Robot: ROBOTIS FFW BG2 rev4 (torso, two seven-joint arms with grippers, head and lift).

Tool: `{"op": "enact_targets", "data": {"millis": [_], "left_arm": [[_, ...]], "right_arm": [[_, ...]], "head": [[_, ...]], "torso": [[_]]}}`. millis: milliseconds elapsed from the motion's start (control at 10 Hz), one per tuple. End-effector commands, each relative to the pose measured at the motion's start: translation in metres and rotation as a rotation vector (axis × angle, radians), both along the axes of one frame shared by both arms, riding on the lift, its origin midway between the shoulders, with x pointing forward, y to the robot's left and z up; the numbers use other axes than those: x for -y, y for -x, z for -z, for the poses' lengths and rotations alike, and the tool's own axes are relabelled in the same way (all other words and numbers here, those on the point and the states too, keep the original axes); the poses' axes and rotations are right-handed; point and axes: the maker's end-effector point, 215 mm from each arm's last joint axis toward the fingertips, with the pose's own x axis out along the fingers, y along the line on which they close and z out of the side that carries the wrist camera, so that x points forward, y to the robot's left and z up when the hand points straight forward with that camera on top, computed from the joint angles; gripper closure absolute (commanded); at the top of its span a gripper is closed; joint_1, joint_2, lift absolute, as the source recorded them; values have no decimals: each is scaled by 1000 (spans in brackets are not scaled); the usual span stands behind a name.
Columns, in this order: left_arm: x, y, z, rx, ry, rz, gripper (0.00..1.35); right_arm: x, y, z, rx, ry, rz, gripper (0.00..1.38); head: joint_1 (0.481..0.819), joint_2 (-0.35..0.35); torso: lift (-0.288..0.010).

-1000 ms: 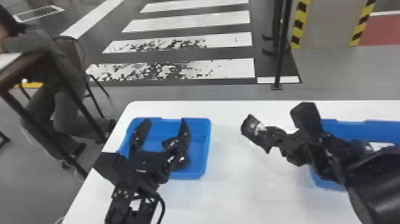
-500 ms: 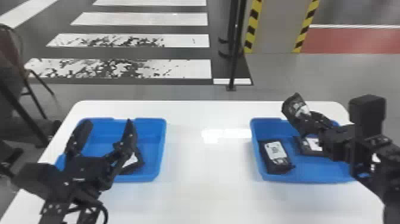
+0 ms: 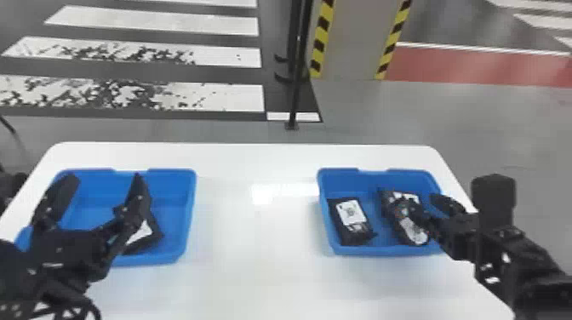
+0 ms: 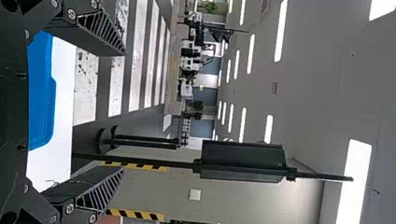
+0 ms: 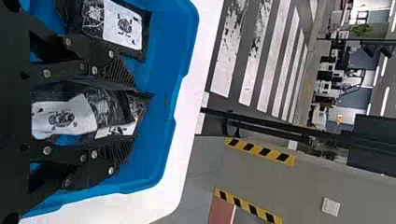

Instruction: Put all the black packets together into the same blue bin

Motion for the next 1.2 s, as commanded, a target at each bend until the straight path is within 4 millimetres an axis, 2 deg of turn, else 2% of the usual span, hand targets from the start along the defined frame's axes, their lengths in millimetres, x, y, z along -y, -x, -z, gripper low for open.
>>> {"op": "enact_targets", "data": {"millis": [0,200,300,400,500,700,800,900,1100], "left_arm": [[3,-3,2,-9,-8,13,165],[8,-14,16,-72,-11,55,167],[11,-22,26,-122,-12,75,171],[15,-28,44,-198,-10,105,171],[21,-36,62,-282,-7,135,173],[21,-45,105,-496,-35,156,173],[19,-46,120,-591,-49,173,171],[16,-47,127,-643,-66,175,167],[-4,-41,147,-779,-80,119,167]], "right_arm": [[-3,-1,-8,36,1,-15,93],[-27,12,-32,134,-37,-65,101],[-29,24,-44,175,-35,-62,101],[-29,36,-50,196,-27,-54,104],[-35,49,-47,195,-32,-65,104],[-61,67,-51,217,-57,-124,104],[-64,68,-52,218,-64,-135,105],[-64,68,-50,215,-75,-137,105],[-68,68,-49,209,-88,-156,105]], "head": [[695,-139],[695,-141],[695,-132],[695,-125],[695,-125],[695,-127],[695,-112],[695,-99],[695,-86]], "torso": [[-110],[-110],[-110],[-110],[-110],[-110],[-110],[-110],[-110]]}}
